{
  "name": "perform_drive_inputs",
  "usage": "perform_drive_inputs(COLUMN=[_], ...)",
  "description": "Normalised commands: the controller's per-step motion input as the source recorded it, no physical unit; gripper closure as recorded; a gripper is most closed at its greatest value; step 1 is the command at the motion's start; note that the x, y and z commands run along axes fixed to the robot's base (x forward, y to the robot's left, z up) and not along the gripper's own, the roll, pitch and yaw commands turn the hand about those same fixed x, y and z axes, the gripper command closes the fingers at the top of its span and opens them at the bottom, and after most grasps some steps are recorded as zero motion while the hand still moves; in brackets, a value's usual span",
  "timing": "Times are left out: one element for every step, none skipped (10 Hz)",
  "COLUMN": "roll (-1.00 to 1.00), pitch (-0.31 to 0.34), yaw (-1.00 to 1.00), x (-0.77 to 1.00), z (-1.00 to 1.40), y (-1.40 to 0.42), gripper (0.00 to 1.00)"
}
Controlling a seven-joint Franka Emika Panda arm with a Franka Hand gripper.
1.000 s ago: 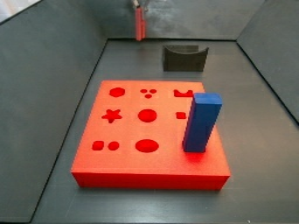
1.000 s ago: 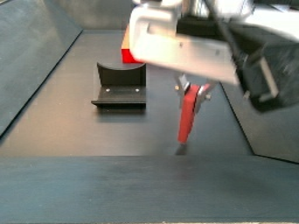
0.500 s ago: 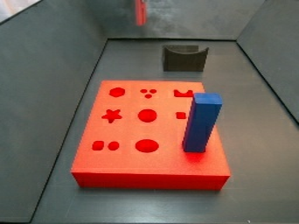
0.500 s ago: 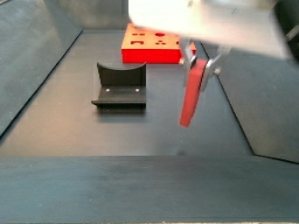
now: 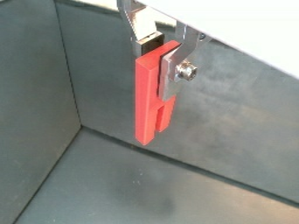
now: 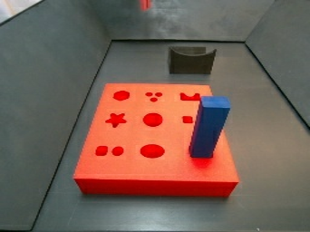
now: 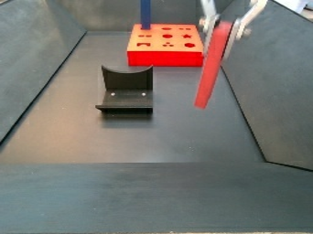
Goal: Pick up the double-square object. Move up. Move to above the board. Insert the double-square object.
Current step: Move to above the board.
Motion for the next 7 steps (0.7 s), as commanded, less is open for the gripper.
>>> perform_drive_inputs(roll=[0.06, 0.05, -0.12, -0.11, -0.1, -0.11, -0.07], pitch=[0.071, 0.088, 0.404, 0.402, 0.414, 0.376, 0.27], yaw=[0.02, 0.02, 1.0, 1.0, 1.0, 0.93, 0.68], x=[-0.03, -0.01, 0.09, 0.09, 0.09, 0.09, 0.09], z=[0.5, 0.29, 0.23, 0.22, 0.23, 0.23, 0.23], y=[0.0, 0.01, -1.0, -1.0, -1.0, -1.0, -1.0], gripper=[1.0, 1.0, 1.0, 1.0, 1.0, 1.0, 1.0])
